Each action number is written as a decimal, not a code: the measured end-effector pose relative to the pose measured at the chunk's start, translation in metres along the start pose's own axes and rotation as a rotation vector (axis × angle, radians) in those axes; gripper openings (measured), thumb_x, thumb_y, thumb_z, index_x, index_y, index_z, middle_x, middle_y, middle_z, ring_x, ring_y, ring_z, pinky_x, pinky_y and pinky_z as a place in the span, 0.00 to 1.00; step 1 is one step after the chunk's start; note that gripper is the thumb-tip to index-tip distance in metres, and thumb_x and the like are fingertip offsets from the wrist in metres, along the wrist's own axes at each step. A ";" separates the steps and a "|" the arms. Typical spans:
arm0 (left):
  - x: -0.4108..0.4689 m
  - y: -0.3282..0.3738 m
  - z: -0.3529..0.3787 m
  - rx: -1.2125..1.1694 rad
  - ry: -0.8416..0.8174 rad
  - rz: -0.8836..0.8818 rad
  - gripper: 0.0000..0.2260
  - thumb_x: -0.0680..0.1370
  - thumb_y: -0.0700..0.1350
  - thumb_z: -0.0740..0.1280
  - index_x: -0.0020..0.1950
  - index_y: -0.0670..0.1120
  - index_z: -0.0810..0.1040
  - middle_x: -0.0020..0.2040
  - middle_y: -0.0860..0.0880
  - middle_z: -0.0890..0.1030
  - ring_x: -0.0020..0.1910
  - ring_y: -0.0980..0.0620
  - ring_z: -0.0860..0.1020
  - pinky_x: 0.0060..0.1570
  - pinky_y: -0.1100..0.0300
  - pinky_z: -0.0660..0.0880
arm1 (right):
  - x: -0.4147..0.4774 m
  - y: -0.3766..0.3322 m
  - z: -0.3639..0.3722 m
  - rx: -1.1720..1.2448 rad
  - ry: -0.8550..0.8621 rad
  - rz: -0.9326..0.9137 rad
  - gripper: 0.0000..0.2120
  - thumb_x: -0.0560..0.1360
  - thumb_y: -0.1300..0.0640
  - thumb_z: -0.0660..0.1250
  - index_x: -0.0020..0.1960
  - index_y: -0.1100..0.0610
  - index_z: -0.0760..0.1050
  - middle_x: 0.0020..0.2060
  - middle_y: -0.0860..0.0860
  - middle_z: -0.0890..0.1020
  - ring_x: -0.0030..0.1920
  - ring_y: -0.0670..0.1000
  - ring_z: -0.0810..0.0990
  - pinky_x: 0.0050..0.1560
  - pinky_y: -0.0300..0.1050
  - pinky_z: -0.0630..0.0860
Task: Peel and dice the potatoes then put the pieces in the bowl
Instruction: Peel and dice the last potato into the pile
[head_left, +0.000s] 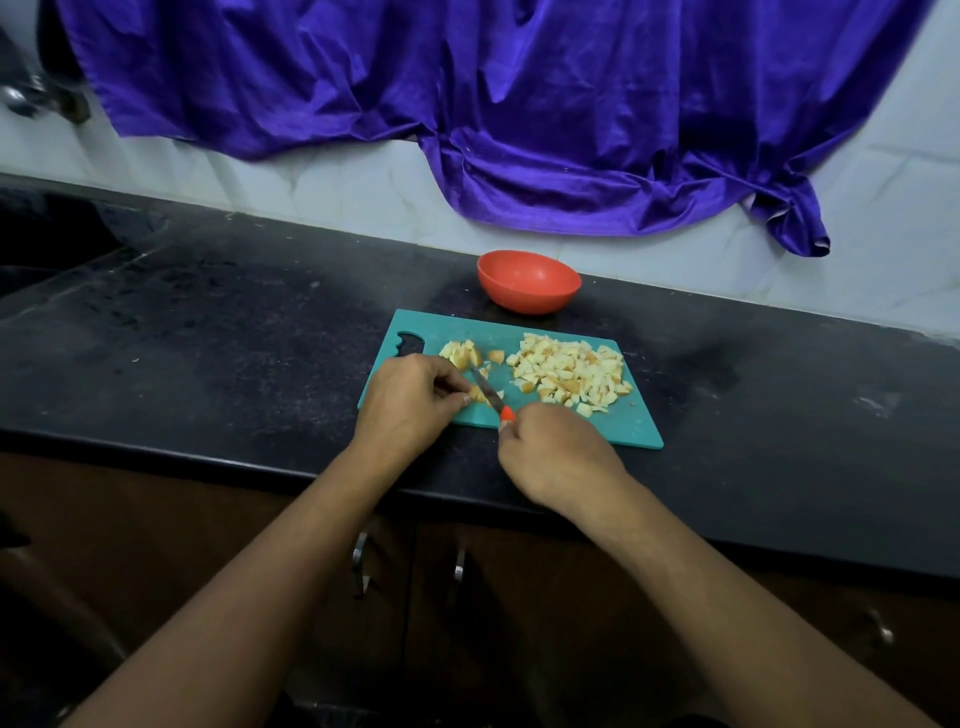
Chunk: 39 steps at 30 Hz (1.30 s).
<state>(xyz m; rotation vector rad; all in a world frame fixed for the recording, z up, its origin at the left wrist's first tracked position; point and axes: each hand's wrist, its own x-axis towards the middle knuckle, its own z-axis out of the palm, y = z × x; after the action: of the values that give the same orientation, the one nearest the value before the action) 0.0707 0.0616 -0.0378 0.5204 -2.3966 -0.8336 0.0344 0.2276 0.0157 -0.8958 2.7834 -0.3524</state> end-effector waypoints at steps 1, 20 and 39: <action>0.000 0.000 0.000 0.009 0.002 0.003 0.04 0.75 0.45 0.77 0.48 0.52 0.87 0.42 0.58 0.85 0.43 0.62 0.81 0.52 0.60 0.81 | 0.001 -0.002 0.001 -0.014 0.004 -0.003 0.14 0.84 0.47 0.58 0.54 0.54 0.78 0.43 0.50 0.79 0.45 0.51 0.79 0.45 0.50 0.79; 0.003 -0.004 0.002 0.033 0.005 0.017 0.03 0.75 0.46 0.77 0.47 0.54 0.87 0.43 0.60 0.85 0.45 0.63 0.82 0.51 0.60 0.81 | -0.002 -0.009 0.009 -0.227 -0.042 -0.054 0.15 0.84 0.49 0.59 0.65 0.56 0.75 0.55 0.54 0.79 0.54 0.55 0.79 0.49 0.51 0.77; 0.005 -0.010 0.001 -0.128 0.143 -0.038 0.11 0.75 0.34 0.70 0.46 0.51 0.78 0.47 0.55 0.77 0.43 0.57 0.77 0.45 0.66 0.75 | -0.006 0.019 0.015 -0.176 0.143 -0.218 0.16 0.85 0.42 0.54 0.50 0.49 0.76 0.37 0.46 0.77 0.38 0.47 0.77 0.43 0.51 0.79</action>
<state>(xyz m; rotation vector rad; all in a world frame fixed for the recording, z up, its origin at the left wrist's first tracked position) 0.0686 0.0520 -0.0432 0.5571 -2.1938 -0.9277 0.0331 0.2437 -0.0033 -1.2673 2.8874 -0.2128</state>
